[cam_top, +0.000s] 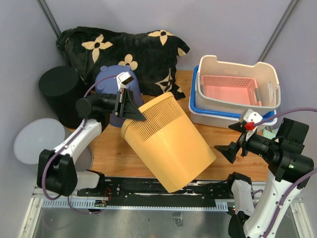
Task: Turn the large container upside down
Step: Place the container at the center of the board.
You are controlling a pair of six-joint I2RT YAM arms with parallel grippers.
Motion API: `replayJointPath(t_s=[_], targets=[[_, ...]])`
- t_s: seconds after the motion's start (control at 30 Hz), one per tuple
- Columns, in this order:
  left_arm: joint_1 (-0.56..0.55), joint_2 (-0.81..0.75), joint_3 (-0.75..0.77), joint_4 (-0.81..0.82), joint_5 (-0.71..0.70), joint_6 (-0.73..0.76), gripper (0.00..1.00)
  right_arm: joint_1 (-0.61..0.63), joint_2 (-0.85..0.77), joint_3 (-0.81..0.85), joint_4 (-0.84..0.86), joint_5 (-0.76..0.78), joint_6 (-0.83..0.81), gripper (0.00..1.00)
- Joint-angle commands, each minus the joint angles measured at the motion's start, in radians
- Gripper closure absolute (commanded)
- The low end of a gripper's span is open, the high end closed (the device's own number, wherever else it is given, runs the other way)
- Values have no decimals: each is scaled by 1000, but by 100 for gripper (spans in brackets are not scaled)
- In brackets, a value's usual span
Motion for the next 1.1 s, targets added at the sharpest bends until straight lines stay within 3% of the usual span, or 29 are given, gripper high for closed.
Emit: replayJointPath(t_s=[0.0, 0.27, 0.43, 0.67, 0.8, 0.97, 1.07], targets=[[1, 106, -17, 527, -171, -284, 100, 37, -7, -14, -166, 47, -169, 0], [103, 270, 99, 582, -182, -294, 100, 196, 22, -121, -168, 388, -135, 0], [105, 295, 176, 582, -200, -298, 100, 262, 47, -156, -166, 279, -150, 0], [105, 271, 84, 581, -190, -278, 100, 292, 154, -128, -121, 49, -173, 0], [105, 267, 37, 581, -182, -262, 100, 323, 235, -114, -101, 5, -165, 0], [105, 274, 24, 579, -172, -247, 100, 473, 313, -157, -88, -22, -124, 0], [105, 278, 20, 562, -169, -240, 100, 501, 346, -174, -111, -49, -162, 0]])
